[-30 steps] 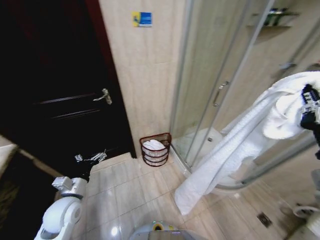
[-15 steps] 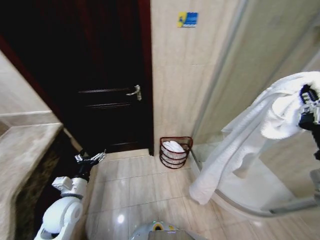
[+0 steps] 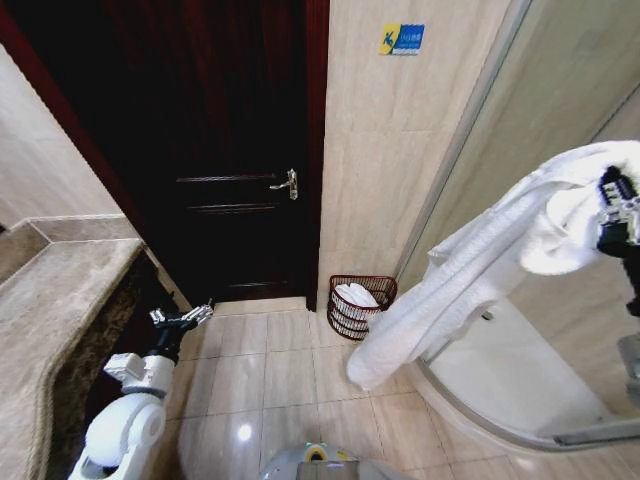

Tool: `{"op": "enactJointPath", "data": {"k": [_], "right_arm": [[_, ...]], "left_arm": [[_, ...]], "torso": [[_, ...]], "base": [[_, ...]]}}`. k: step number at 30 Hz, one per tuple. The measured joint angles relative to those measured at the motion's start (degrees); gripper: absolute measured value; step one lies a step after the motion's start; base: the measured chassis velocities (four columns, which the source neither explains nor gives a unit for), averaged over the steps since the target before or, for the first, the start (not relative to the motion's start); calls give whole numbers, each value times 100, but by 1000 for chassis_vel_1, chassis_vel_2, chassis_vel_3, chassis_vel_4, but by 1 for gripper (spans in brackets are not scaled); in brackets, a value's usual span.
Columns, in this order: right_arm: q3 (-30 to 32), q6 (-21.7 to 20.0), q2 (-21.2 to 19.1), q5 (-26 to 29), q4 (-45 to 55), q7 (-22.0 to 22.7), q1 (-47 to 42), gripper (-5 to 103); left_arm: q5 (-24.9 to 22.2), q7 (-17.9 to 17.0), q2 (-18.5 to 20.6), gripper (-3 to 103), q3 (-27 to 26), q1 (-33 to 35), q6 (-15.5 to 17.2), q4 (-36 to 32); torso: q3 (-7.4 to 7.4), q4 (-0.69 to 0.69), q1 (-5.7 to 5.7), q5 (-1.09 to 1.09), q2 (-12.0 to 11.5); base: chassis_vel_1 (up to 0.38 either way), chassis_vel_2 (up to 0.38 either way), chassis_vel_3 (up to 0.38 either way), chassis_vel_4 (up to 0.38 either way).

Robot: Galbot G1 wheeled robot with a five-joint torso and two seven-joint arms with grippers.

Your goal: Discard the used towel into the hamper.

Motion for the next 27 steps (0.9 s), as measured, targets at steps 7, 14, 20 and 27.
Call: {"op": "enactJointPath", "data": {"k": [7,14,20,27], "right_arm": [[-14,-18,-35,-4,19,-4,-2,4],[-134,-27,48,-56,94,-29,-18,4],[-172,-27,114,-70,161,-30,-35,4],[-112,-45,61,-14,229,0,-41,4]], "left_arm": [[0,0,0,100,0,0,0,0],[0,0,0,100,0,0,0,0],[0,0,0,100,0,0,0,0],[0,0,1,100,0,0,0,0]], "torso": [[0,0,0,0,0],[-1,0,-2,0,0],[0,0,-1,0,0],[0,1,1,0,-1]], "base": [[0,0,0,0],[-2,8,6,-6],[-76,83,79,-81],[-75,72,78,-78]]}}
